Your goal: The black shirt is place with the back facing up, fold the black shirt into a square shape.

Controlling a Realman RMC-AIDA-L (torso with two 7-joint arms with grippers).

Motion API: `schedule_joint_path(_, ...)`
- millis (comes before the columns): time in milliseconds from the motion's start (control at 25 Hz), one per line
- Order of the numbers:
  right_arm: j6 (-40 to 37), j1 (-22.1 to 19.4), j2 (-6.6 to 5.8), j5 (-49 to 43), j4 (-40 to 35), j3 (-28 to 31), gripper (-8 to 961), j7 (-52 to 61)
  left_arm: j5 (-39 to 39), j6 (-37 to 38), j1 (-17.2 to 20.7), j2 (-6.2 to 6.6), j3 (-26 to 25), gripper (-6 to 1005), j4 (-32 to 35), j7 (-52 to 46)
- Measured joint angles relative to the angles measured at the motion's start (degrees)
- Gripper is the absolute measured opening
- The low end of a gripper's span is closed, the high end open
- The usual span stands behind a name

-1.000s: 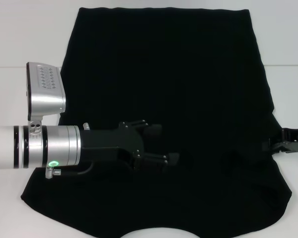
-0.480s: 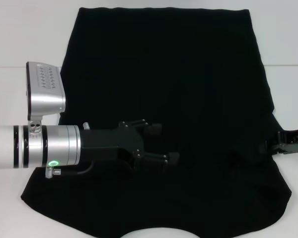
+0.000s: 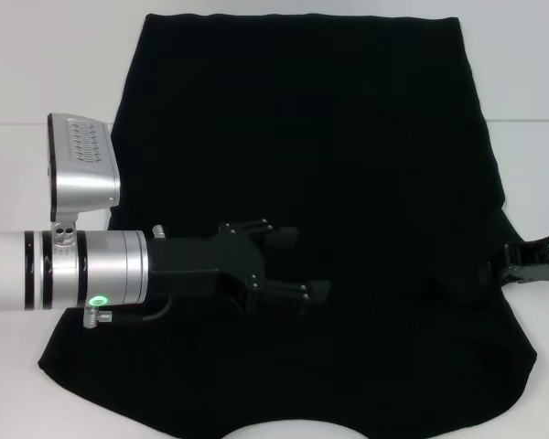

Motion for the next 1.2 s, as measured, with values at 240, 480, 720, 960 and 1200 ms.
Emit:
schedule_joint_path(240,-0.14,0.00,0.01,0.00,-0.28,-1.08,170,-0.02,0.00,-0.01,0.00,0.07,-0.09,960,0.00,0.01)
schedule_joint_path(480,0.02,-0.05,0.01,0.07,-0.45,-1.20,5,-0.29,0.01,-0.09,0.00,0.07,-0.12,960,0.04,-0.04)
schedule_joint_path(720,-1.21,-0.82,0.39,0.72,-4.49,0.00,24,-0.65,0.02,-0.10,0.00,0.07,-0.12,959,0.09,-0.13)
schedule_joint_path(960,-1.37,-1.22,0.36,0.69,-5.60,0.19,58,-0.56,0.02,-0.10,0.07,0.07,-0.11,959,0.00,-0.20)
schedule_joint_path(1200,0.97,-1.97,-0.46,0.43,-5.63,0.40,92,-0.11,0.02,-0.09,0.09,0.07,-0.11,959,-0.04,-0.27)
